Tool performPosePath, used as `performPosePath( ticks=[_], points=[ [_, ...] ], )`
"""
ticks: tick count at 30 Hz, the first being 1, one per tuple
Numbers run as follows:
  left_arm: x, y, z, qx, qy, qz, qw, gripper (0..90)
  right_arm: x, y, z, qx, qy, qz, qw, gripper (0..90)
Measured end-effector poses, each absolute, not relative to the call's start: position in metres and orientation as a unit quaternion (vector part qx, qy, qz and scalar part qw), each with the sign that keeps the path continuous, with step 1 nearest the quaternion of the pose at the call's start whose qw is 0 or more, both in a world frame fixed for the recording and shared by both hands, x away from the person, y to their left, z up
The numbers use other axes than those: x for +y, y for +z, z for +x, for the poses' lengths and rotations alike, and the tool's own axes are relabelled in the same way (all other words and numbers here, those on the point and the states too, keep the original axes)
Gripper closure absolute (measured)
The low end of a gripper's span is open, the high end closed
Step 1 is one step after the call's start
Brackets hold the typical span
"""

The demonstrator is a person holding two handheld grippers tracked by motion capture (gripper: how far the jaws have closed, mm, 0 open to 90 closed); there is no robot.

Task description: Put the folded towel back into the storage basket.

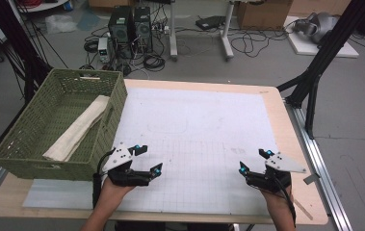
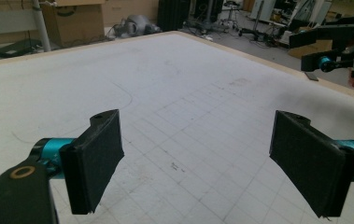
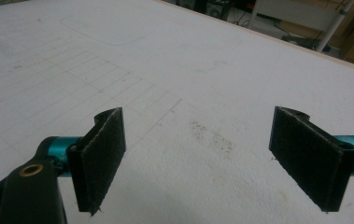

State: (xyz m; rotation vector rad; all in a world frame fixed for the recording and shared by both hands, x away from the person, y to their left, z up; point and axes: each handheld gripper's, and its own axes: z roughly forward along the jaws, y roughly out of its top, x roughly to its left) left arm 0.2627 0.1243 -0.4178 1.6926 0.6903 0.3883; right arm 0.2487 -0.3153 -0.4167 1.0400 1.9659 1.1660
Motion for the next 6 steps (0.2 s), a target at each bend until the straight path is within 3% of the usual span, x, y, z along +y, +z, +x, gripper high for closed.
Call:
performPosePath(
  ticks=[6],
  points=[
    [0.1239, -0.4178, 0.2629, 0.298, 0.169, 0.728, 0.594, 17.4, -0.3149, -0.4160, 0.2484, 0.745, 0.442, 0.392, 0.311, 17.5]
  ],
)
